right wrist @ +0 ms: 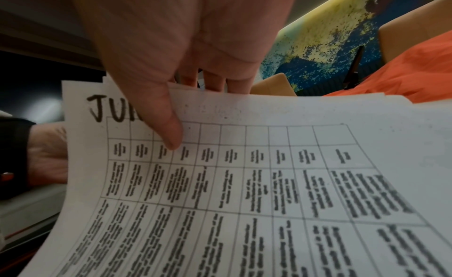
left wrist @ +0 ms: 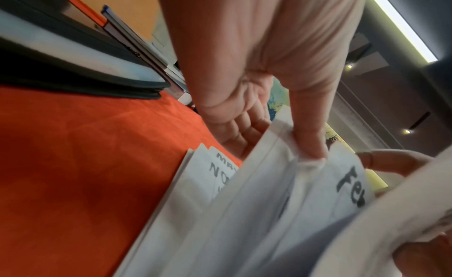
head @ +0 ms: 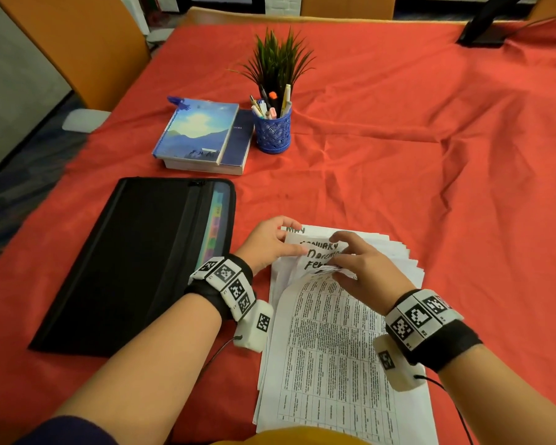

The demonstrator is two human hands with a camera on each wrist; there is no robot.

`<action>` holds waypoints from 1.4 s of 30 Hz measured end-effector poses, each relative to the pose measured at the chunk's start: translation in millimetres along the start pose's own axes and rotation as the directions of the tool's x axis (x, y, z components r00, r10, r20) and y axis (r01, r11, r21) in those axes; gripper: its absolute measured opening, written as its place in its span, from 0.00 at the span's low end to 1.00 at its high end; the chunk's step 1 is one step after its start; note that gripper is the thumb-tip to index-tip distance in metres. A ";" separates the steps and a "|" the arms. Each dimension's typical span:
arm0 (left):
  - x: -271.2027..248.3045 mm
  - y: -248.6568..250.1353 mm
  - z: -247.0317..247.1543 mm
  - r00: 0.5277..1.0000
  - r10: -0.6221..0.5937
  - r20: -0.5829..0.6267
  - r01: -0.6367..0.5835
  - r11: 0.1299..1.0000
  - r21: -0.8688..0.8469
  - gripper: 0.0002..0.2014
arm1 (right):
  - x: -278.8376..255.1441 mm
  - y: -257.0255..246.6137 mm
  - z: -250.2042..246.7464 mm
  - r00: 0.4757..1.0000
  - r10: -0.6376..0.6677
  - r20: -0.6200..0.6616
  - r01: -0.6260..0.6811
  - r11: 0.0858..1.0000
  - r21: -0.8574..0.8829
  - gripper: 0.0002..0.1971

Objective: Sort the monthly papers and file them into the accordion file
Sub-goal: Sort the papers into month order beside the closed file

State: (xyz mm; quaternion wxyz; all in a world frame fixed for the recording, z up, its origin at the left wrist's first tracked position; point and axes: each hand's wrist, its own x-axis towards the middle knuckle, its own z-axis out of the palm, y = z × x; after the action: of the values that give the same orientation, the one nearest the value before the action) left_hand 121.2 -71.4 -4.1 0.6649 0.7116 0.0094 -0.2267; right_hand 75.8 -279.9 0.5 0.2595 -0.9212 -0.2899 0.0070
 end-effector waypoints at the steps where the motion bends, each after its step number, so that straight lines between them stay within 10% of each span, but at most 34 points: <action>1: 0.5 0.1 0.0 1.000 -0.001 0.004 0.001 1.000 0.004 0.19 | 1.8 0.3 0.0 1.000 -0.009 0.000 0.009 1.000 -0.004 0.11; 10: -0.5 -5.3 -14.8 0.987 -0.162 0.001 0.162 0.987 0.019 0.12 | -8.2 -5.3 -8.0 0.996 -0.073 -0.055 0.065 0.989 -0.136 0.07; 16: -3.1 -7.4 -8.5 0.992 -0.121 -0.044 0.122 0.992 0.035 0.18 | -5.0 -11.5 -9.8 0.961 0.246 0.130 -0.252 0.967 0.033 0.21; 22: -5.2 -9.6 -7.1 0.997 -0.063 -0.036 0.065 0.996 0.067 0.21 | -1.4 -3.5 -0.7 1.000 0.021 0.019 -0.021 1.000 -0.003 0.09; 32: -8.0 -20.7 -7.2 0.983 0.036 -0.179 -0.001 0.982 0.188 0.28 | -4.5 -1.4 0.7 1.000 0.000 0.020 -0.001 0.999 0.035 0.08; 37: -17.1 -20.9 -4.1 0.998 0.057 -0.003 -0.055 0.961 0.270 0.06 | -5.8 -1.4 0.2 0.999 0.026 0.027 -0.027 0.998 0.050 0.07; 42: -18.2 -29.3 -0.2 0.999 -0.028 0.027 0.020 0.969 0.248 0.06 | -3.7 0.3 0.2 0.999 0.029 0.036 -0.030 0.998 0.047 0.08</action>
State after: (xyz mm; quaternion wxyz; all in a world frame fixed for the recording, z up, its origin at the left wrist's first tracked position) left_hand 95.8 -62.6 -25.7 0.5683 0.7853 -0.0203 -0.2449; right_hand 72.9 -282.0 -0.3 0.2762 -0.9186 -0.2805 0.0341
